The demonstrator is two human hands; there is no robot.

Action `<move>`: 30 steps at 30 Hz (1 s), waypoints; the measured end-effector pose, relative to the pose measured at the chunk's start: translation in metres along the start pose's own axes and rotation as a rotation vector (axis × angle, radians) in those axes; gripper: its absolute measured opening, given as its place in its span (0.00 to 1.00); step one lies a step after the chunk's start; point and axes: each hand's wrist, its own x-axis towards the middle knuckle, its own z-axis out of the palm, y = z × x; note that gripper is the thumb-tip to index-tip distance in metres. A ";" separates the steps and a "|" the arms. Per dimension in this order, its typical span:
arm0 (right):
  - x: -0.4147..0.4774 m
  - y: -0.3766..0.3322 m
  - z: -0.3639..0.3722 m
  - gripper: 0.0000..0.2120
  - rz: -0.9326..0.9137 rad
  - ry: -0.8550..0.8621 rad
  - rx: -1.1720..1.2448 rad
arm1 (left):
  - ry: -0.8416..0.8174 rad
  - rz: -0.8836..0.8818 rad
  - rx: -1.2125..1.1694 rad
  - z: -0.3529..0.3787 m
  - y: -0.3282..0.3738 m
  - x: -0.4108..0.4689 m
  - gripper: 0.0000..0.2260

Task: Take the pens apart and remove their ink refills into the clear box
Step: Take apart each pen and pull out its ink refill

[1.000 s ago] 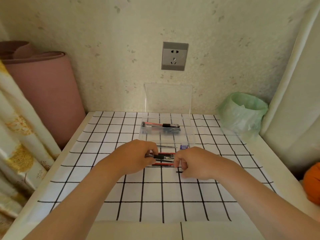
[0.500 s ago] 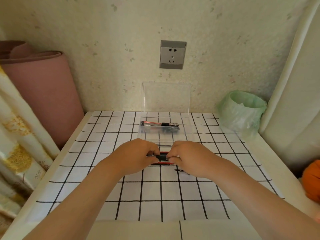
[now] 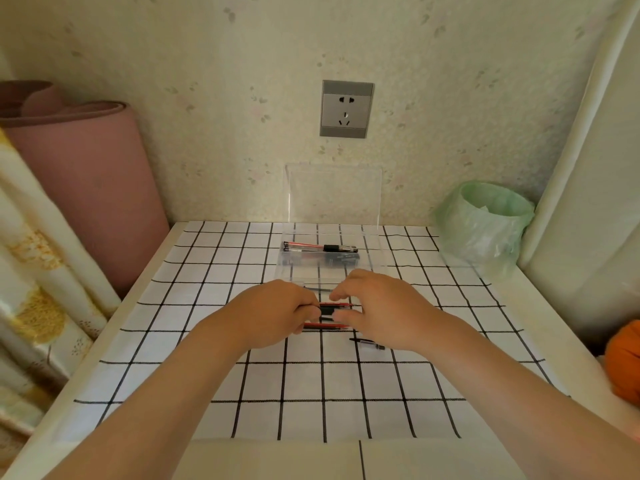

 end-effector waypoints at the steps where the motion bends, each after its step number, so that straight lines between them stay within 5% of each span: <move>1: 0.000 0.000 0.000 0.13 -0.014 -0.007 -0.008 | -0.002 0.000 0.003 0.000 0.000 0.000 0.11; 6: 0.003 -0.001 0.000 0.07 0.016 0.052 -0.031 | -0.006 -0.015 -0.006 0.003 0.001 0.001 0.12; 11: 0.001 0.000 0.001 0.19 0.017 0.022 -0.028 | -0.001 -0.024 -0.016 0.003 0.001 0.001 0.13; 21: 0.002 -0.001 0.000 0.06 0.024 0.142 -0.034 | 0.076 0.028 -0.032 0.002 0.001 -0.002 0.03; 30: 0.003 -0.003 0.001 0.05 0.034 0.195 -0.014 | 0.011 -0.015 -0.160 0.003 -0.002 0.000 0.14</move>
